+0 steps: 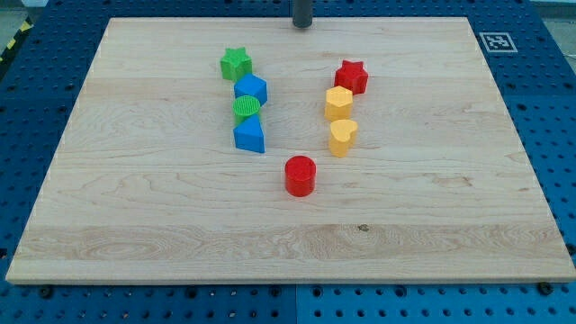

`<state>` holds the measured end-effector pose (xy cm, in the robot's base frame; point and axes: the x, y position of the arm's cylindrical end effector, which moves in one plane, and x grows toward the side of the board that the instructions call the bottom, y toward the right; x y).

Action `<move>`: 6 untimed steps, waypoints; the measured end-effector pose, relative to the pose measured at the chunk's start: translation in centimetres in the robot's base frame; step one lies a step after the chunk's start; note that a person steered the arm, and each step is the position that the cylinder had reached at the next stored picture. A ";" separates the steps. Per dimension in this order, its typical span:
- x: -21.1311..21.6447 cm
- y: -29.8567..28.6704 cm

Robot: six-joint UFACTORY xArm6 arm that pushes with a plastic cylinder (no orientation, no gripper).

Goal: Move the arm to the left of the red star

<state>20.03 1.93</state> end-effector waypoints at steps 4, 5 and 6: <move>9.1 0.0; 9.6 0.0; 10.3 0.0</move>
